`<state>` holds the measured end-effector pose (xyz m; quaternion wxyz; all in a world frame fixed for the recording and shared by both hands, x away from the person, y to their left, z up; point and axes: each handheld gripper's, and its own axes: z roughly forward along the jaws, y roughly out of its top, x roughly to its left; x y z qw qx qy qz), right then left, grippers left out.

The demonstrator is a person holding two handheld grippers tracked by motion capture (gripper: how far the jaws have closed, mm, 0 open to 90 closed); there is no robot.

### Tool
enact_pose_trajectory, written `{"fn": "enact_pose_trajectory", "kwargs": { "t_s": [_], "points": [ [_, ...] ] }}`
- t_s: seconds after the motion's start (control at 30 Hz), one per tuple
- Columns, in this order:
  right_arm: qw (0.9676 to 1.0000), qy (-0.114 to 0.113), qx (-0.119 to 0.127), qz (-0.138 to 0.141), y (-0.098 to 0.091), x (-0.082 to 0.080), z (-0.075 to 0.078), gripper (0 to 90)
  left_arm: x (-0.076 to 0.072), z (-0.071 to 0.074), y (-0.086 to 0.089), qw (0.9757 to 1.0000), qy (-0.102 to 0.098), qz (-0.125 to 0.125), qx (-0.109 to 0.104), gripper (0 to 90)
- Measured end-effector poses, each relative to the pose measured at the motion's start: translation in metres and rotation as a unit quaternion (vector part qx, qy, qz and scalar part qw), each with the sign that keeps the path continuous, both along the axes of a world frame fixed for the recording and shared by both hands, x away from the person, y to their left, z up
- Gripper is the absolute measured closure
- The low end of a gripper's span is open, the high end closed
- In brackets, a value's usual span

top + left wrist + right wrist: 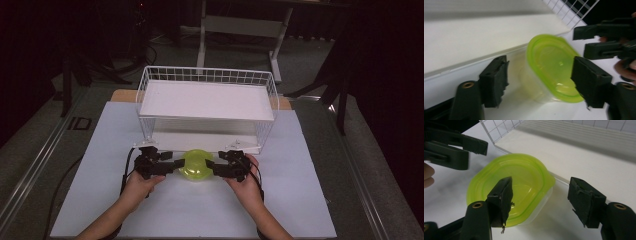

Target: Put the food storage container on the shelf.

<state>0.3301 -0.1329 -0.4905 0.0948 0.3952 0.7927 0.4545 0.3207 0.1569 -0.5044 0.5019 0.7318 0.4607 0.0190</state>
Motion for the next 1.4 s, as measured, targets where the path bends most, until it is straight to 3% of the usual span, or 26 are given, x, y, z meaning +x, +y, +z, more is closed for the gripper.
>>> {"fn": "enact_pose_trajectory", "kwargs": {
  "t_s": [0.1, 0.23, 0.3, 0.43, 0.53, 0.73, 1.0, 1.4],
  "points": [
    [1.0, 0.006, 0.0, -0.004, -0.001, 0.001, -0.003, 40.6, 0.002, -0.004, -0.001, 0.9999, 0.011, 0.0, -0.007, 35.4],
    [0.9999, 0.016, -0.006, -0.002, -0.002, 0.0, -0.006, 43.9, 0.003, -0.01, -0.003, 0.9995, 0.029, -0.009, -0.003, 49.0],
    [0.9997, 0.021, -0.013, 0.003, -0.002, 0.0, -0.008, 47.9, 0.002, -0.011, -0.004, 0.9992, 0.03, -0.028, -0.004, 56.1],
    [0.9995, 0.029, -0.01, 0.005, -0.001, -0.001, -0.01, 56.7, -0.001, -0.009, -0.008, 0.9991, 0.028, -0.033, 0.0, 63.4],
    [0.9994, 0.032, -0.009, 0.01, 0.001, -0.003, -0.008, 63.2, -0.002, -0.008, -0.009, 0.9989, 0.034, -0.032, 0.004, 64.7],
    [0.999, 0.043, 0.002, 0.01, -0.002, -0.003, -0.007, 67.3, -0.007, -0.005, -0.012, 0.9988, 0.03, -0.038, 0.011, 66.9],
    [0.9988, 0.045, 0.003, 0.019, -0.003, -0.006, -0.005, 70.4, -0.015, -0.002, -0.014, 0.9984, 0.023, -0.046, 0.024, 68.8],
    [0.9975, 0.059, 0.013, 0.035, -0.005, -0.01, -0.002, 73.5, -0.022, -0.002, -0.014, 0.9983, 0.031, -0.041, 0.026, 73.1]
  ]
}}
